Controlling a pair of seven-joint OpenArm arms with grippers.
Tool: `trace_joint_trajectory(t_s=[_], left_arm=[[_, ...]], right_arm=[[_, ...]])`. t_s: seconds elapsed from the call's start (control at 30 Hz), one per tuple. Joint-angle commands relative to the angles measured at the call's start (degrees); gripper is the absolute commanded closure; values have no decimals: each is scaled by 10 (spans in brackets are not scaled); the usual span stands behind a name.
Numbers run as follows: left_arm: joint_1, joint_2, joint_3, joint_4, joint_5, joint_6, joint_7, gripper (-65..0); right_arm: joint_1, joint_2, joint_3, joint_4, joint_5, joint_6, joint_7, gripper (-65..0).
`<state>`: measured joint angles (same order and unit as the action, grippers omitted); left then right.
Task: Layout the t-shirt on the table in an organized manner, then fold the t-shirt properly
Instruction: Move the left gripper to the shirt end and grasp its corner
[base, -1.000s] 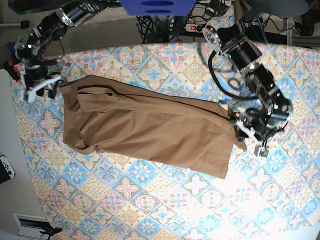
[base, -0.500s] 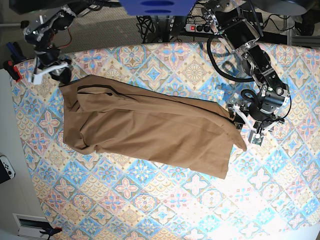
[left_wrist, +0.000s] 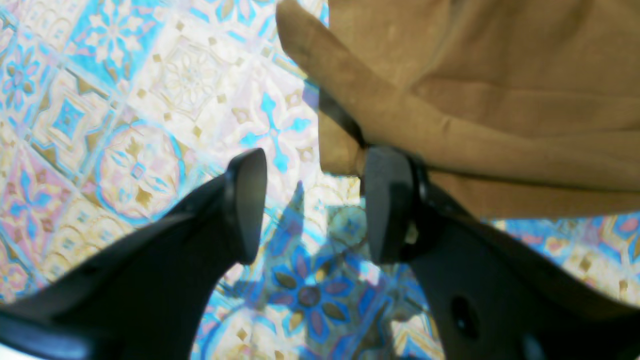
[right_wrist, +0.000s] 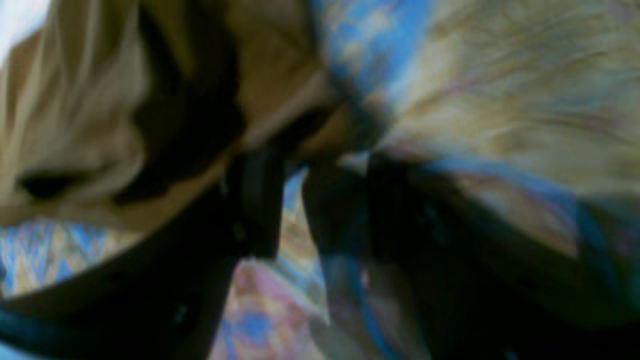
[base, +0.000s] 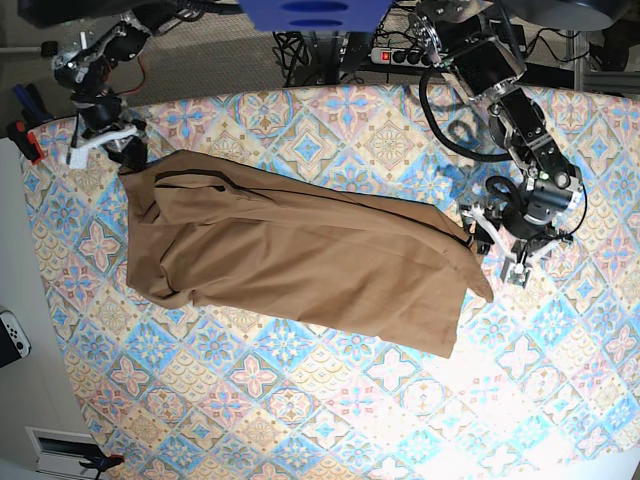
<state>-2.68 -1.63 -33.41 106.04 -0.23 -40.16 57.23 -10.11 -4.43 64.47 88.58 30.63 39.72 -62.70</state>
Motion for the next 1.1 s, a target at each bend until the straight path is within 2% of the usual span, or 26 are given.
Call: trace_joint_trajectory(t_s=[0.0, 0.23, 0.4, 0.67, 0.73, 0.9, 0.97, 1.07], left_arm=[[-6, -10, 2, 11, -6, 2, -8, -312], [7, -18, 1, 11, -6, 2, -11, -312], [8, -18, 0, 11, -6, 2, -9, -312], [27, -19, 4, 12, -6, 2, -12, -312], [32, -29, 8, 25, -8, 2, -11, -312], [37, -27, -41, 41, -66, 2, -8, -314], [35, -29, -54, 37, -89, 2, -8, -354], [35, -31, -56, 23, -100, 2, -11, -452]], right_arm=[[1, 4, -3, -3, -3, 3, -8, -262], [1, 4, -31, -11, -3, 3, -13, -262], [1, 4, -47, -9, -4, 3, -68, -262], [2, 4, -64, -9, -4, 3, -69, -262], [2, 4, -64, -9, -4, 3, -69, -262], [2, 4, -65, -11, -7, 3, -69, -262], [2, 4, -65, -12, -7, 3, -69, -262], [2, 4, -65, -12, -7, 3, -71, -262]])
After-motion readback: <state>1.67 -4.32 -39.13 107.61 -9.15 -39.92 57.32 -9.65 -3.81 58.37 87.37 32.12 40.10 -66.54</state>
